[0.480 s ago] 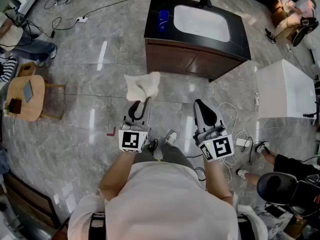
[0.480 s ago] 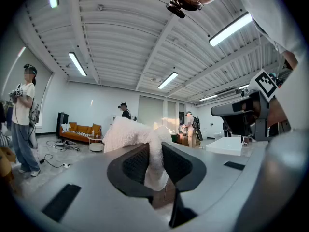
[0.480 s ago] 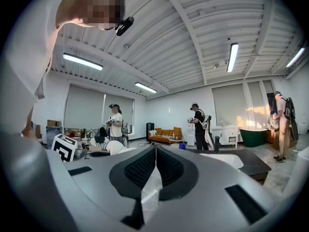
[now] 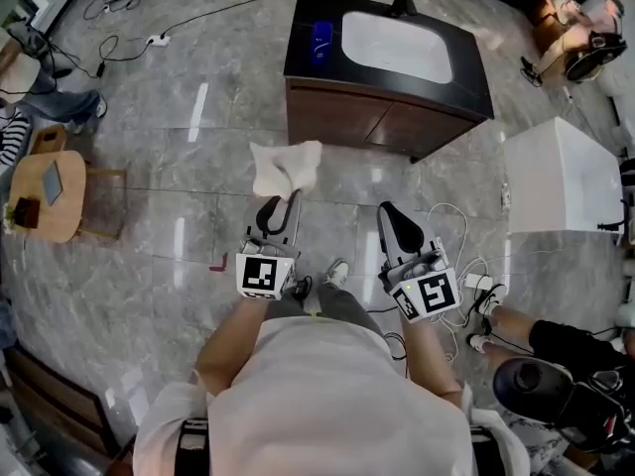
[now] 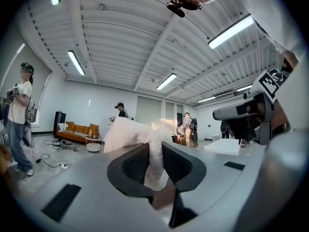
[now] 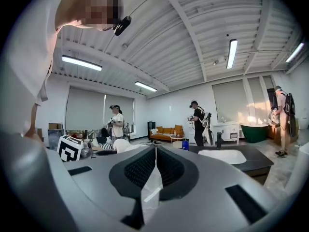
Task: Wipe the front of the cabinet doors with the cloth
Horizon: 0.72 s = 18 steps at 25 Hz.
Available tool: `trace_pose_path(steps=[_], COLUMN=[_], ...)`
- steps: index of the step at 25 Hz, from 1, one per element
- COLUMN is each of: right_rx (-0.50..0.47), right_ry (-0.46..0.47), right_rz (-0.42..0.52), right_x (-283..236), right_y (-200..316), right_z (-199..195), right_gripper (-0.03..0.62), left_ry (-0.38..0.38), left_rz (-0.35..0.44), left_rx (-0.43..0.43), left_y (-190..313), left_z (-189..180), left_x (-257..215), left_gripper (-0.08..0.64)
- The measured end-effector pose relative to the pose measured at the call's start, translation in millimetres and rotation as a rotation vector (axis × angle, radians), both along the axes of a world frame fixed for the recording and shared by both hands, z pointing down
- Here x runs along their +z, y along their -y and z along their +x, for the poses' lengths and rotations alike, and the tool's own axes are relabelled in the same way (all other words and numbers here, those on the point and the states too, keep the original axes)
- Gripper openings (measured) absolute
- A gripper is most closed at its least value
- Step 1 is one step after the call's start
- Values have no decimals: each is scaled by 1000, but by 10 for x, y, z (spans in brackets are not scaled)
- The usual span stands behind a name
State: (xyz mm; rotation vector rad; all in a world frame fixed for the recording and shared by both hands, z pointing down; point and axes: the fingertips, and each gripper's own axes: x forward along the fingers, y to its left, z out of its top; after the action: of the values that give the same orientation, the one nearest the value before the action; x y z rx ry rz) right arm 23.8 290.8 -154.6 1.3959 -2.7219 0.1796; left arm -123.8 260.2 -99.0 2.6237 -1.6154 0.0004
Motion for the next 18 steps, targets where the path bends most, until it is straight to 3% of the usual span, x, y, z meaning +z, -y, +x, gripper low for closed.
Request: trace_pose_path(steps=[6, 12, 18], right_rx=[3, -13, -60], right_ry=[-54, 56, 130], right_rz=[-6, -68, -115], right_x=[144, 277, 442], right_y=[60, 319, 1138], right_z=[-101, 23, 460], right_gripper=[37, 37, 37], left_ry=[-11, -21, 1], left_rz=[-36, -55, -65], left_rx=[26, 17, -22], left_y=[47, 357, 1067], left_z=[-129, -119, 298], left_x=[213, 253, 318], left_gripper=[86, 86, 87])
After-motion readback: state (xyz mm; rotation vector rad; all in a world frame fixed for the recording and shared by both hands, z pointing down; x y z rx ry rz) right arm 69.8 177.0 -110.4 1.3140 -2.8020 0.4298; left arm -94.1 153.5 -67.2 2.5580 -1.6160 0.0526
